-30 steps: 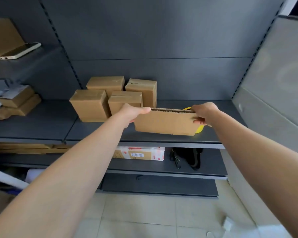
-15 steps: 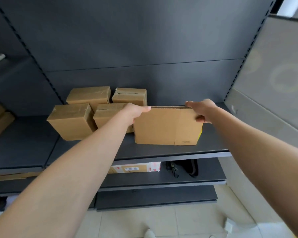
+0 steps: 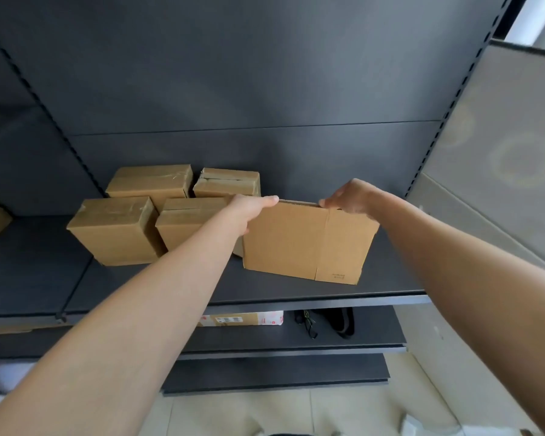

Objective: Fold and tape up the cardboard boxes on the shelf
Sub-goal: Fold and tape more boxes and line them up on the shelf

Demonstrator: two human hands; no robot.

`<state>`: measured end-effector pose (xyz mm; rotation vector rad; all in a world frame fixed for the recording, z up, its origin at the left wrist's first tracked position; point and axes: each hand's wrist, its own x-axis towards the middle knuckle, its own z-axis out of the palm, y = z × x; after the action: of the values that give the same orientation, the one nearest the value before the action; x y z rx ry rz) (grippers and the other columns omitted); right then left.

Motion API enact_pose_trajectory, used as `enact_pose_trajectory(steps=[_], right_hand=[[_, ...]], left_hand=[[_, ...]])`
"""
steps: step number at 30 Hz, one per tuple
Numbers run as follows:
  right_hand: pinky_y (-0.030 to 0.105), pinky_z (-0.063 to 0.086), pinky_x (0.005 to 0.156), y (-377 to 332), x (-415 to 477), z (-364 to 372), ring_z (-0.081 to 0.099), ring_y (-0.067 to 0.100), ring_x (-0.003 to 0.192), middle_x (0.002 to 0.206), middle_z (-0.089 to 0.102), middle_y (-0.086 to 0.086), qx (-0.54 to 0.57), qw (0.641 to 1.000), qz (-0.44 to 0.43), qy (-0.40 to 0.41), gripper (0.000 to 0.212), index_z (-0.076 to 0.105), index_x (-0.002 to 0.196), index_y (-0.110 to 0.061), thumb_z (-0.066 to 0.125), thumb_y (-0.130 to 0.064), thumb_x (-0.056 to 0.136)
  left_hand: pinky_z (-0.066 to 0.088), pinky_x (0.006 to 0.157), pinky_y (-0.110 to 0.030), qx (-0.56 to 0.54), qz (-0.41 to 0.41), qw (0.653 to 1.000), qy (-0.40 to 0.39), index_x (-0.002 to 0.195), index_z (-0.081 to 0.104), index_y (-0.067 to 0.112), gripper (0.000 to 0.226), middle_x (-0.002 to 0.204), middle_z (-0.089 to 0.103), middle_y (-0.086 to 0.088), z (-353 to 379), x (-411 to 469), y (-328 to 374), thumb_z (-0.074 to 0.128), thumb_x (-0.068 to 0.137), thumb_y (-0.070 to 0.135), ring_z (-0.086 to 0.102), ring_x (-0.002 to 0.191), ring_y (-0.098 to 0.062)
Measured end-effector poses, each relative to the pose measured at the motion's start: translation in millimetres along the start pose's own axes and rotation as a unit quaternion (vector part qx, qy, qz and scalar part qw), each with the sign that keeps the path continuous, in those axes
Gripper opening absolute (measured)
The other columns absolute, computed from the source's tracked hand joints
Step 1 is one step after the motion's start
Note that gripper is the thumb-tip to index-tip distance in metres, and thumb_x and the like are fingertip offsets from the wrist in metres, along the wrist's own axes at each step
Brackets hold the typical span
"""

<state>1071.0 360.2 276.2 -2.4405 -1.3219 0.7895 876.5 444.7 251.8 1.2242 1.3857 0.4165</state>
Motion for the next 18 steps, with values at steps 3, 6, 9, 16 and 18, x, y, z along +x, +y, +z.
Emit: enact_pose_trajectory(steps=[3, 6, 9, 16, 18], right_hand=[[0.029, 0.041, 0.087, 3.0, 0.3, -7.4, 0.057, 0.023, 0.106, 0.119, 0.063, 0.004, -0.001, 0.998, -0.049, -0.031, 0.042, 0.067, 0.115, -0.012, 0.065, -0.043, 0.086], [0.032, 0.044, 0.09, 9.2, 2.8, -11.6, 0.059, 0.022, 0.1, 0.111, 0.067, 0.001, 0.008, 0.996, -0.074, -0.052, 0.027, 0.071, 0.1, -0.02, 0.067, -0.043, 0.085], [0.043, 0.045, 0.1, 11.4, 5.0, -14.6, 0.06, 0.025, 0.106, 0.113, 0.067, 0.001, 0.024, 0.993, -0.08, -0.077, 0.032, 0.072, 0.104, -0.02, 0.068, -0.045, 0.083], [0.034, 0.046, 0.09, 13.1, 10.5, -18.2, 0.062, 0.023, 0.099, 0.107, 0.068, 0.002, -0.015, 0.991, -0.111, -0.08, 0.042, 0.071, 0.107, -0.015, 0.06, -0.05, 0.087], [0.033, 0.045, 0.089, 10.7, 10.4, -18.5, 0.061, 0.025, 0.102, 0.11, 0.067, 0.004, -0.039, 0.988, -0.125, -0.077, 0.043, 0.069, 0.111, -0.012, 0.057, -0.047, 0.091]], left_hand=[[0.04, 0.104, -0.041, 0.01, -0.008, 1.0, 0.026, 0.145, 0.029, 0.007, 0.093, 0.151, 0.03, -0.01, 8.4, -2.5, 1.9, 0.076, 0.075, 0.046, 0.038, 0.134, -0.028], [0.041, 0.105, -0.04, 0.005, -0.021, 0.999, 0.048, 0.149, 0.019, 0.007, 0.105, 0.153, 0.026, -0.009, 14.4, -2.5, 4.7, 0.079, 0.072, 0.045, 0.039, 0.133, -0.029], [0.041, 0.106, -0.04, 0.011, -0.021, 0.998, 0.061, 0.148, 0.024, 0.008, 0.1, 0.153, 0.026, -0.009, 18.6, -2.8, 6.8, 0.078, 0.072, 0.044, 0.041, 0.131, -0.029], [0.038, 0.108, -0.044, -0.008, -0.007, 0.997, 0.072, 0.142, 0.035, 0.009, 0.075, 0.146, 0.037, -0.011, 25.3, 2.9, 9.2, 0.074, 0.08, 0.027, 0.042, 0.129, -0.028], [0.038, 0.108, -0.043, -0.016, -0.004, 0.997, 0.07, 0.141, 0.037, 0.01, 0.068, 0.143, 0.04, -0.01, 27.4, 3.3, 10.2, 0.071, 0.082, 0.022, 0.043, 0.128, -0.028]])
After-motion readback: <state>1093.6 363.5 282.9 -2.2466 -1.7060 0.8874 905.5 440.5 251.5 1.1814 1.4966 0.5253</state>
